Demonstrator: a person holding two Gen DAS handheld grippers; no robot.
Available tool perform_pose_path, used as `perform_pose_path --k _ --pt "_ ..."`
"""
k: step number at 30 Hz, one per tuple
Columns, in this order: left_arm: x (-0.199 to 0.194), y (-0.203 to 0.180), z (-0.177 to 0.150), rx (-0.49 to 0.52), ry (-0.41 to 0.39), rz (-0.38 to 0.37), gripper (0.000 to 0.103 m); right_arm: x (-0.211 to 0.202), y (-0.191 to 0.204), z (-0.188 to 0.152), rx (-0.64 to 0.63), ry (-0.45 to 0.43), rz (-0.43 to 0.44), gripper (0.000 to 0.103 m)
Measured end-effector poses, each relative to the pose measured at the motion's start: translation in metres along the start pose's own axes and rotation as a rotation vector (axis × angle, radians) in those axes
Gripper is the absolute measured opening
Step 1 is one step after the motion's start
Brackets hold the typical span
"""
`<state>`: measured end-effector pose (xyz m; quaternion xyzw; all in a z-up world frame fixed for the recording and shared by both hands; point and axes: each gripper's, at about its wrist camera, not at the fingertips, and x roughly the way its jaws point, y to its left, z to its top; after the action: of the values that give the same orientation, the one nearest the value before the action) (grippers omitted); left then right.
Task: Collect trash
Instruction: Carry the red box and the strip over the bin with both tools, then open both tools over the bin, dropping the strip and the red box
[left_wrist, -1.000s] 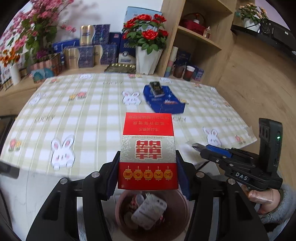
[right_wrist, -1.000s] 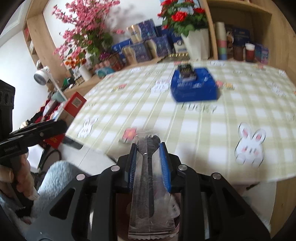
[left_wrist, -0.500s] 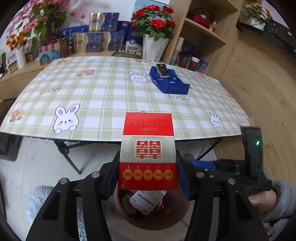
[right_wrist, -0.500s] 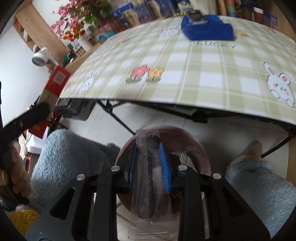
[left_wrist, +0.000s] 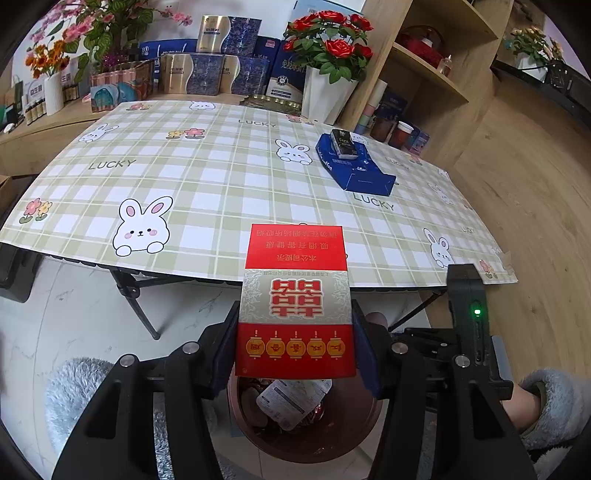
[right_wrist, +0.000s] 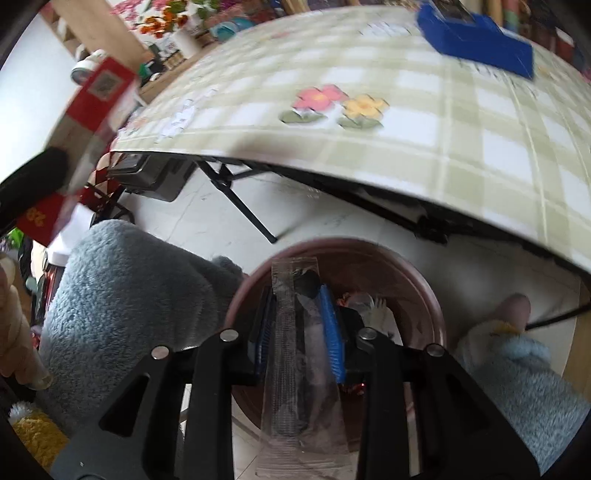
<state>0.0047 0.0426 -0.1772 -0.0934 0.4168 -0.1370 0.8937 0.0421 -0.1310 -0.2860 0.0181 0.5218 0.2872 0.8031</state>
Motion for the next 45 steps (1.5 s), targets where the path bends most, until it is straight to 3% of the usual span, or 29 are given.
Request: perform_pose_path --k 5,8,13,16,22,28,38,45 --pt "0.000 0.000 -0.001 -0.006 0.001 -0.002 0.054 -0.014 0.004 0.000 -0.027 -0.057 -0.003 0.050" --pt "0.000 -0.001 -0.001 -0.003 0.002 -0.003 0.054 -0.035 -0.001 -0.001 -0.016 -0.120 -0.024 0.054" --pt "0.001 -0.003 -0.001 0.008 0.007 -0.003 0.054 -0.077 -0.012 0.000 0.009 -0.266 -0.093 0.088" --pt "0.003 -0.008 -0.001 0.030 0.013 -0.008 0.054 -0.105 -0.015 0.001 0.015 -0.373 -0.182 0.096" --pt "0.008 -0.019 -0.001 0.123 0.021 -0.011 0.054 -0.131 -0.026 0.002 0.032 -0.487 -0.279 0.097" --pt "0.022 -0.023 -0.009 0.176 0.065 -0.037 0.054 -0.126 -0.027 0.000 0.071 -0.481 -0.388 0.097" --pt "0.043 -0.027 -0.032 0.186 0.146 -0.044 0.054 -0.120 -0.033 -0.007 0.105 -0.488 -0.371 0.097" --pt "0.059 -0.032 -0.025 0.183 0.167 -0.065 0.057 -0.117 -0.036 -0.008 0.115 -0.476 -0.355 0.097"
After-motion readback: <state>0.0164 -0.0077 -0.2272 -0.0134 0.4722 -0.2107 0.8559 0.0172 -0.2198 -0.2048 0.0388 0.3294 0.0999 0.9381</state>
